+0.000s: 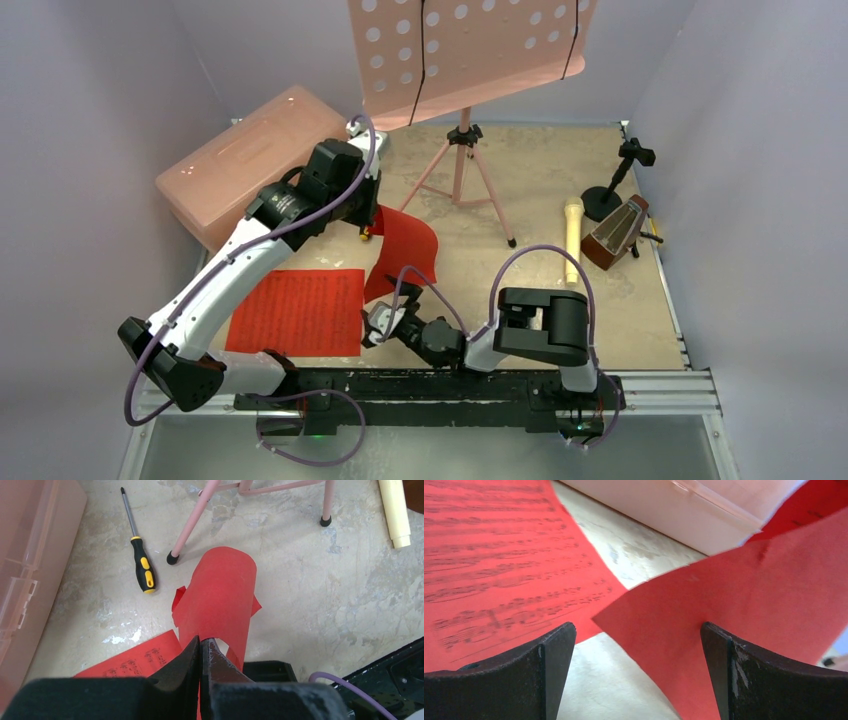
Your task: Pack up the instrument practice props
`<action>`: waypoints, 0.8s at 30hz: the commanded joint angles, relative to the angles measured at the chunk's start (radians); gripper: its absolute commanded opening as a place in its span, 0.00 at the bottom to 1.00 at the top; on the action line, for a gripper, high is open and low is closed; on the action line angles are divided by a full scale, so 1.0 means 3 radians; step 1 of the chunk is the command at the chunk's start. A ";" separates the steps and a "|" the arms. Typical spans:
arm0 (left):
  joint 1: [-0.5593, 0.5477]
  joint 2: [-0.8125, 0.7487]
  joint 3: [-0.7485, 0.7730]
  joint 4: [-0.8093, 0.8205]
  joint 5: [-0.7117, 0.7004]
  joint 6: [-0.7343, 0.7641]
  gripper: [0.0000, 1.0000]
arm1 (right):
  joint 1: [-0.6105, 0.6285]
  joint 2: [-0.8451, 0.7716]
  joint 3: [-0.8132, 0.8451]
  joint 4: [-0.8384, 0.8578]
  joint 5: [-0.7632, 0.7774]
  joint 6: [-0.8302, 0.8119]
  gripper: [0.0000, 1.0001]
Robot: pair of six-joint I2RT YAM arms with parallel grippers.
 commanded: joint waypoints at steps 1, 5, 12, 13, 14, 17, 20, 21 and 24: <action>0.0007 -0.0112 0.0221 -0.0061 -0.0007 -0.0054 0.00 | 0.0015 0.0061 0.0219 0.1798 0.0798 -0.0275 0.98; 0.0003 -0.0140 0.0240 -0.0133 -0.0094 -0.0036 0.00 | 0.0003 0.0102 0.0339 0.1794 0.1157 -0.0334 0.96; 0.0002 -0.0187 0.0249 -0.0215 -0.0194 -0.0022 0.00 | -0.0078 -0.0034 0.0259 0.1793 0.1287 -0.0194 0.68; 0.0002 -0.0192 0.0254 -0.0230 -0.0227 -0.0016 0.00 | -0.0090 -0.0059 0.0246 0.1793 0.1289 -0.0194 0.63; 0.0003 -0.0196 0.0255 -0.0249 -0.0262 -0.0009 0.00 | -0.0096 -0.0090 0.0230 0.1793 0.1285 -0.0199 0.57; 0.0005 -0.0205 0.0269 -0.0302 -0.0353 0.0013 0.00 | -0.0116 -0.0182 0.0171 0.1793 0.1256 -0.0217 0.47; 0.0005 -0.0212 0.0288 -0.0360 -0.0440 0.0037 0.00 | -0.0140 -0.0254 0.0097 0.1794 0.1240 -0.0219 0.38; 0.0003 -0.0221 0.0298 -0.0383 -0.0479 0.0047 0.00 | -0.0155 -0.0277 0.0073 0.1793 0.1239 -0.0215 0.35; 0.0003 -0.0256 0.0333 -0.0448 -0.0568 0.0064 0.00 | -0.0209 -0.0349 -0.0023 0.1793 0.1227 -0.0170 0.22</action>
